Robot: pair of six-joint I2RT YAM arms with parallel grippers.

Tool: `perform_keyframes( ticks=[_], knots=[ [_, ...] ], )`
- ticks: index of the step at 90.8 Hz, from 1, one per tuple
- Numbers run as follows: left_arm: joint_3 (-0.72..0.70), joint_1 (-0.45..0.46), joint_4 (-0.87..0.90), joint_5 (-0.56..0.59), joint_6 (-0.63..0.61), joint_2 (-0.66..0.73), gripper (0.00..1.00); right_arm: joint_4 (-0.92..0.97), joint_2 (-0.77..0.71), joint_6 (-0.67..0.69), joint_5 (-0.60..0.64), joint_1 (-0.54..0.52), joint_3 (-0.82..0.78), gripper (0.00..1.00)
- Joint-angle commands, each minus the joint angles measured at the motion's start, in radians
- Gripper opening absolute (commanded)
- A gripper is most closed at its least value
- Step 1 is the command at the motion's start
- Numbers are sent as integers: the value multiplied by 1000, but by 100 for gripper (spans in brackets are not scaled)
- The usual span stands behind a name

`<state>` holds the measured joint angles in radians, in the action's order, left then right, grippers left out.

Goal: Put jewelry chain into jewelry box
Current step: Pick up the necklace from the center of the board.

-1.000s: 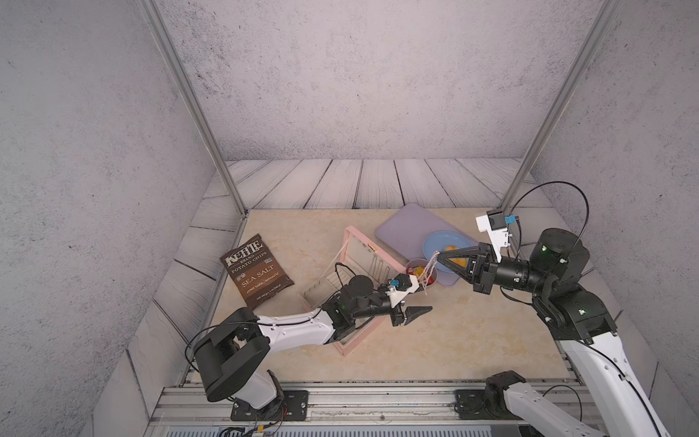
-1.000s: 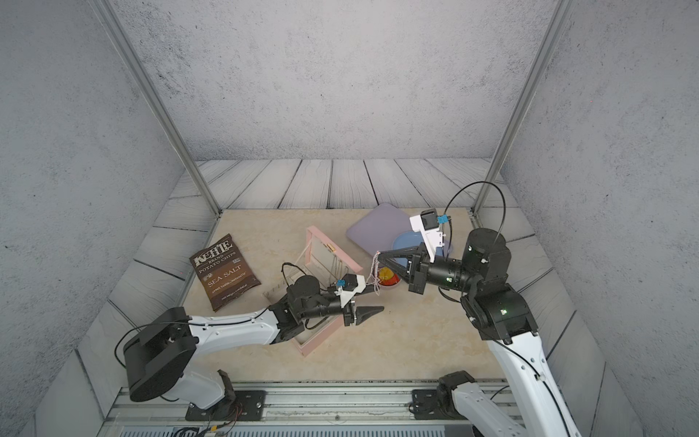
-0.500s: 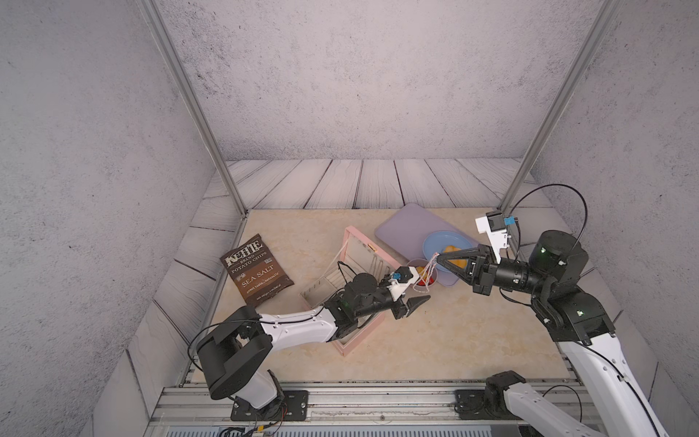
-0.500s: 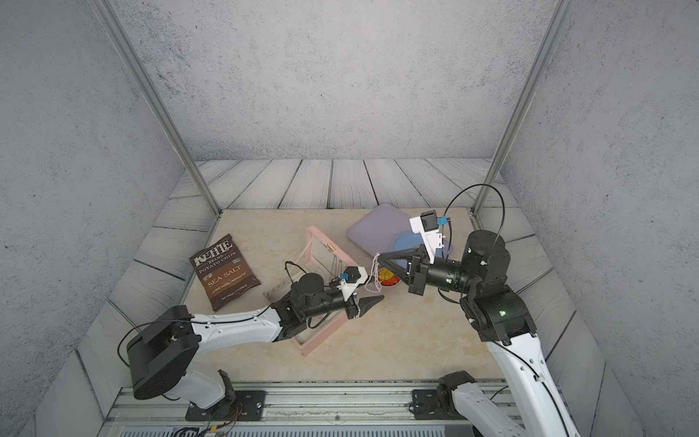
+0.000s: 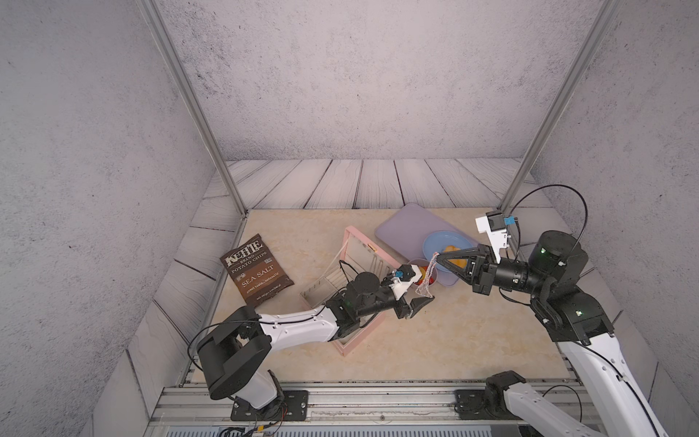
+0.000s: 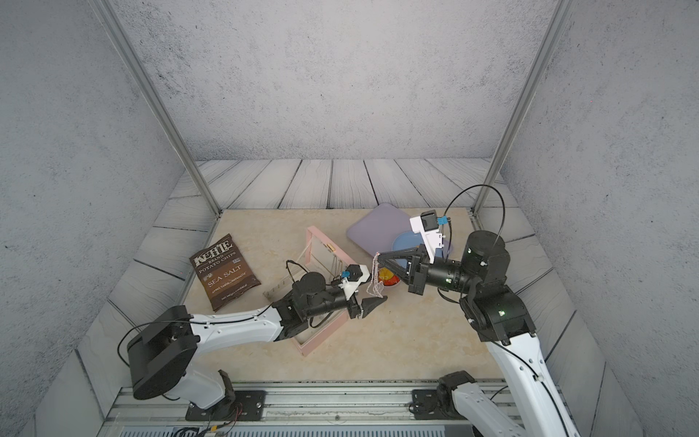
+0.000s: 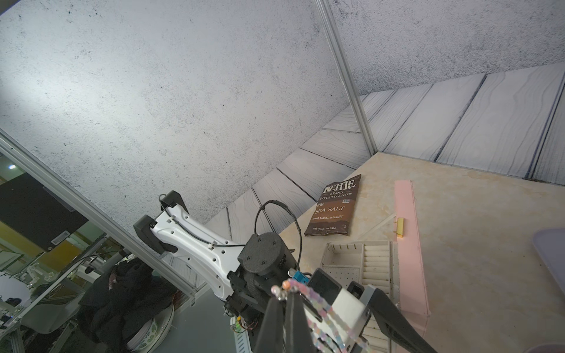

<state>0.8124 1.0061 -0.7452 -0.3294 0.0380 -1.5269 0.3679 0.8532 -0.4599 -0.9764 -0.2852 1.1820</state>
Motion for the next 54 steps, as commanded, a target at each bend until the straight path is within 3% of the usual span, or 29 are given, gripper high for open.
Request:
perform_keyframes(
  ticks=[1, 18, 46, 54],
  knots=[
    [10, 7, -43, -57, 9, -7, 60, -20, -10, 0, -11, -2, -12, 0],
    [-41, 10, -45, -87, -1, 5, 35, -10, -13, 12, 11, -2, -7, 0],
    [-141, 19, -61, -62, -66, 65, 14, -13, -16, 7, 62, -1, -5, 0],
    [-167, 19, -92, -38, -66, 76, 13, -14, -16, 3, 68, -2, -7, 0]
  ],
)
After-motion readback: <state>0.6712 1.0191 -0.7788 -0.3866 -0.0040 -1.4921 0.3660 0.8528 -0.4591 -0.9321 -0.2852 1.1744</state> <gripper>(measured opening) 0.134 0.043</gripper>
